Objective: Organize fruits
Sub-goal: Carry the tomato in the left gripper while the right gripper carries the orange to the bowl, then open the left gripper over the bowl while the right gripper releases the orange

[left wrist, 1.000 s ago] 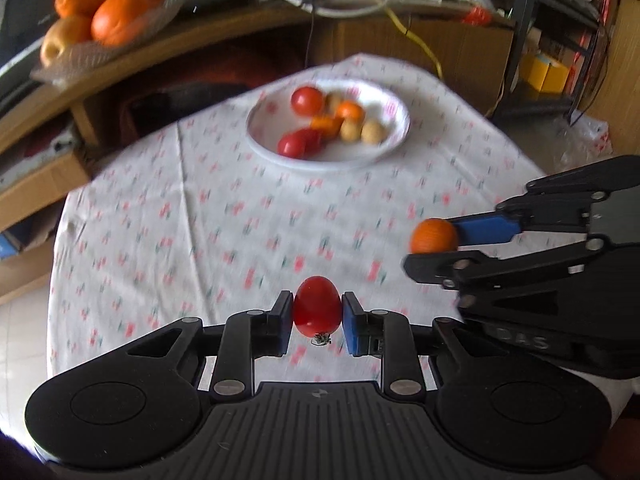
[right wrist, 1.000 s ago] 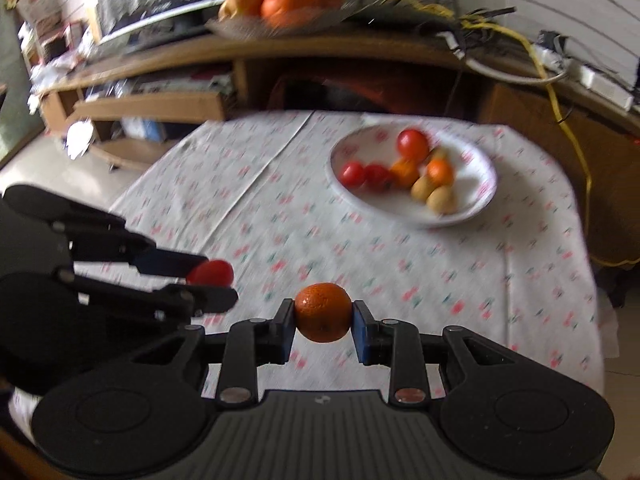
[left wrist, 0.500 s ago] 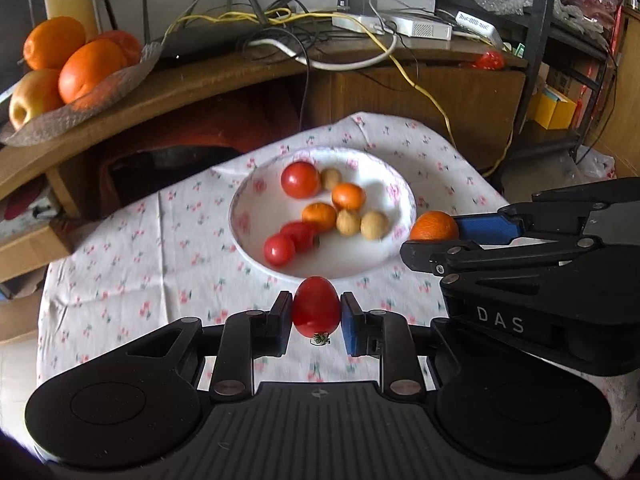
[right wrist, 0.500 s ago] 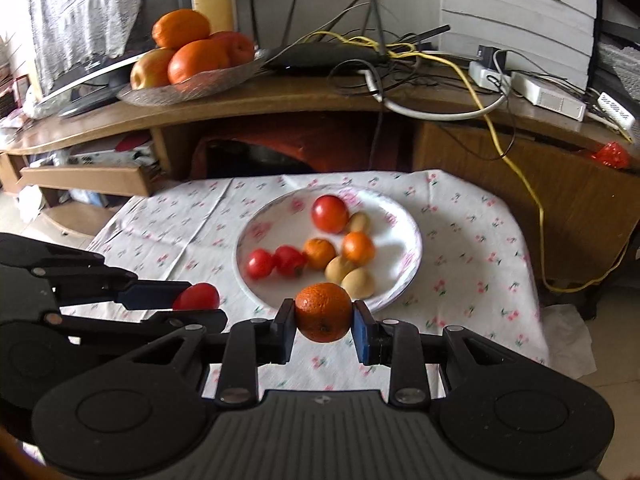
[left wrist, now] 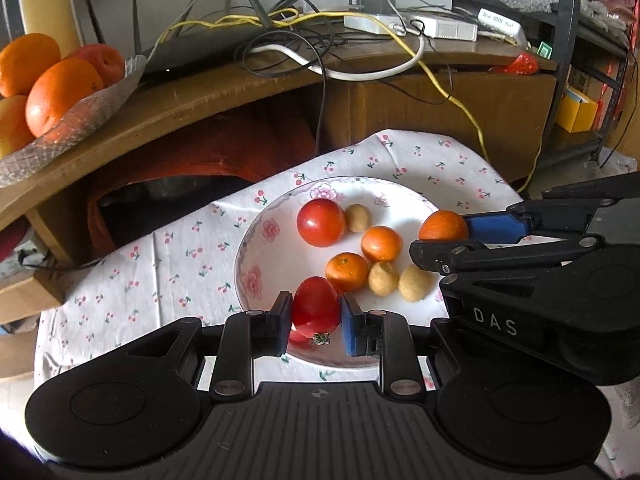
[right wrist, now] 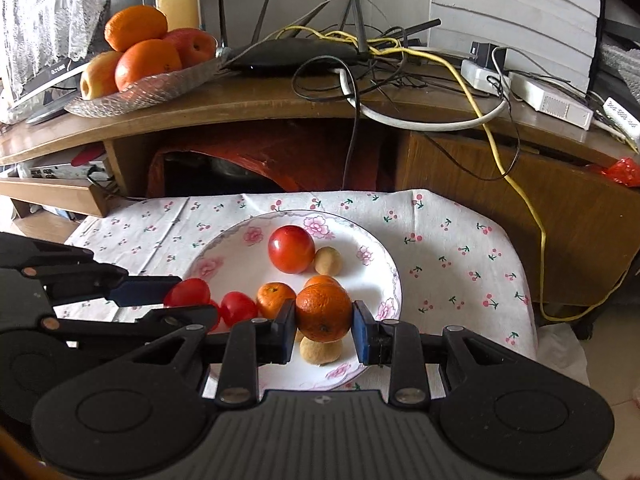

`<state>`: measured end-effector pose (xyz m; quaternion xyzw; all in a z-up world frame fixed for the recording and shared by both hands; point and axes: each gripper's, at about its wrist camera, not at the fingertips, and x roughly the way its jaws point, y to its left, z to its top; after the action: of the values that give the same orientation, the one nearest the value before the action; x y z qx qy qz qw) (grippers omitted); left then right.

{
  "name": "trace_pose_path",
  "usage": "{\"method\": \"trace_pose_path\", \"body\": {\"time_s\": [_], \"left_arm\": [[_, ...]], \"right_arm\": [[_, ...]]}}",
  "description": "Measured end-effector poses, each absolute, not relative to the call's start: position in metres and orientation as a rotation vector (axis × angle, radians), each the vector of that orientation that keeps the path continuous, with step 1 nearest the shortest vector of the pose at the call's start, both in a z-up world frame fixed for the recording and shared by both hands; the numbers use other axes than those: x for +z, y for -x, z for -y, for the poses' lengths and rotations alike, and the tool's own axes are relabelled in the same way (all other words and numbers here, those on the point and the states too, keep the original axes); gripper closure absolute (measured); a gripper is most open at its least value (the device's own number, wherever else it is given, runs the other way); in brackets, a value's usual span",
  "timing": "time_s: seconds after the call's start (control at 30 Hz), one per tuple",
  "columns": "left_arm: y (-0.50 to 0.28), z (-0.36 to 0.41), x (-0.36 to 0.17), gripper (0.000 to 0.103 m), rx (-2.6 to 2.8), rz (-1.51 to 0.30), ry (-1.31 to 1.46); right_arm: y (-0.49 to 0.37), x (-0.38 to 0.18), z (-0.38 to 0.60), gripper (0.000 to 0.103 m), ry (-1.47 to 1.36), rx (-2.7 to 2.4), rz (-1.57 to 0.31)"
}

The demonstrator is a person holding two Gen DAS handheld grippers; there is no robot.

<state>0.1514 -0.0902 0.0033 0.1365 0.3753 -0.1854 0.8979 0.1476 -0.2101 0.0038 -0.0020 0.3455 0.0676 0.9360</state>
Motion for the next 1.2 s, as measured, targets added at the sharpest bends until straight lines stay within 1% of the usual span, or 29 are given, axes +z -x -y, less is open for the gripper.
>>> {"method": "trace_pose_path", "body": {"time_s": [0.53, 0.73, 0.83, 0.9, 1.03, 1.1, 1.2], "left_arm": [[-0.176, 0.098, -0.011, 0.071, -0.358, -0.788, -0.301], [-0.179, 0.097, -0.014, 0.068, -0.354, -0.794, -0.305], [-0.181, 0.096, -0.013, 0.064, -0.346, -0.795, -0.302], [-0.182, 0.094, -0.012, 0.059, -0.337, -0.798, -0.296], [-0.182, 0.093, -0.012, 0.052, -0.323, -0.799, -0.297], [-0.183, 0.091, -0.011, 0.047, -0.318, -0.797, -0.292], [-0.184, 0.088, -0.008, 0.044, -0.318, -0.794, -0.275]], "right_arm": [[-0.176, -0.014, 0.214, 0.072, -0.011, 0.127, -0.734], [-0.178, -0.017, 0.213, 0.072, -0.016, 0.12, -0.745], [-0.179, -0.017, 0.214, 0.072, -0.016, 0.115, -0.743], [-0.179, -0.017, 0.214, 0.072, -0.018, 0.112, -0.744], [-0.178, -0.017, 0.214, 0.072, -0.018, 0.107, -0.744], [-0.179, -0.016, 0.215, 0.071, -0.028, 0.108, -0.749], [-0.178, -0.013, 0.219, 0.071, -0.053, 0.11, -0.747]]}}
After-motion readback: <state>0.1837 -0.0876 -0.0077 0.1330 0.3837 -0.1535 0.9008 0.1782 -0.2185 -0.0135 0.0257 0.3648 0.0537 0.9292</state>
